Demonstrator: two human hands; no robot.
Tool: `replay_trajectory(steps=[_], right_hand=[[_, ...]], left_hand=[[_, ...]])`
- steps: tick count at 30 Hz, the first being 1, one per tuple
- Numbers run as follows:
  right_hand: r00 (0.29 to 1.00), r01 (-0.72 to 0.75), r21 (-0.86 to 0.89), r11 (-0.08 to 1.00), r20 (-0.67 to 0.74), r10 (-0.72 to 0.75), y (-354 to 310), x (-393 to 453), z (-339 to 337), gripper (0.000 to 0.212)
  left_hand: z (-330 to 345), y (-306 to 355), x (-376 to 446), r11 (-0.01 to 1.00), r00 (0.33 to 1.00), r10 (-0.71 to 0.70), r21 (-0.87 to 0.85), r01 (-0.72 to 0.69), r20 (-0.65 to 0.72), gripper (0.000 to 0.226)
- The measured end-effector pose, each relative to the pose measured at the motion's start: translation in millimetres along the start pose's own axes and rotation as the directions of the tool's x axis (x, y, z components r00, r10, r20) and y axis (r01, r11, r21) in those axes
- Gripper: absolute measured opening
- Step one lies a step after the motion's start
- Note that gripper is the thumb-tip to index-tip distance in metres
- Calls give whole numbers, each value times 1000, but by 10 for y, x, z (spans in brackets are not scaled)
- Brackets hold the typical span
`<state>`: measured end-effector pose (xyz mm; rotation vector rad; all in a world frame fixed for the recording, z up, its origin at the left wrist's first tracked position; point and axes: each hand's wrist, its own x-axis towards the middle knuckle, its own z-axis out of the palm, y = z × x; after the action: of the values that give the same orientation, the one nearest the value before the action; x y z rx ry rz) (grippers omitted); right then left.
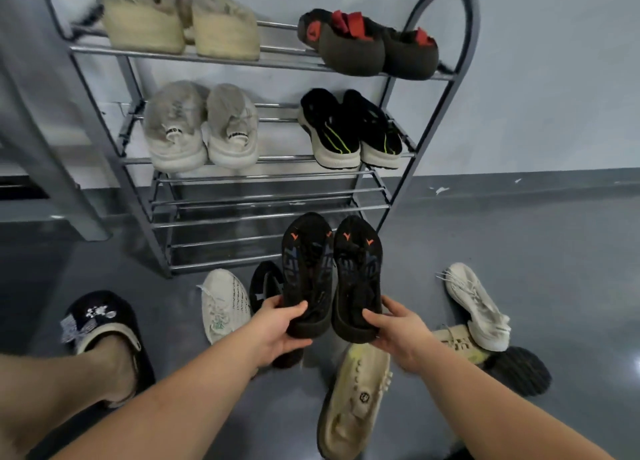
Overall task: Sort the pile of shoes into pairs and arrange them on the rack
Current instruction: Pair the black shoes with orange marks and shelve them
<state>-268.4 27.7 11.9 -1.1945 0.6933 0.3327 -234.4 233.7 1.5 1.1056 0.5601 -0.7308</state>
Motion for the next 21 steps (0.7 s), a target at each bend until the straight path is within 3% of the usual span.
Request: replay_trajectory(steps=[11,15,21], right_hand=[[990,71,-12,997,126,-69,-360,-65,576,66],[995,80,-8,997,57,-79,-363,19,792,81],[993,56,-111,992,107,-44,-351,254,1166,50]], left_hand=[[-244,508,-353,990,990,142,5,-142,-25,36],[-409,612,-354,990,988,138,-30,-140,-68,36],[-752,834,-248,993,989,89,-67,-97,-119,44]])
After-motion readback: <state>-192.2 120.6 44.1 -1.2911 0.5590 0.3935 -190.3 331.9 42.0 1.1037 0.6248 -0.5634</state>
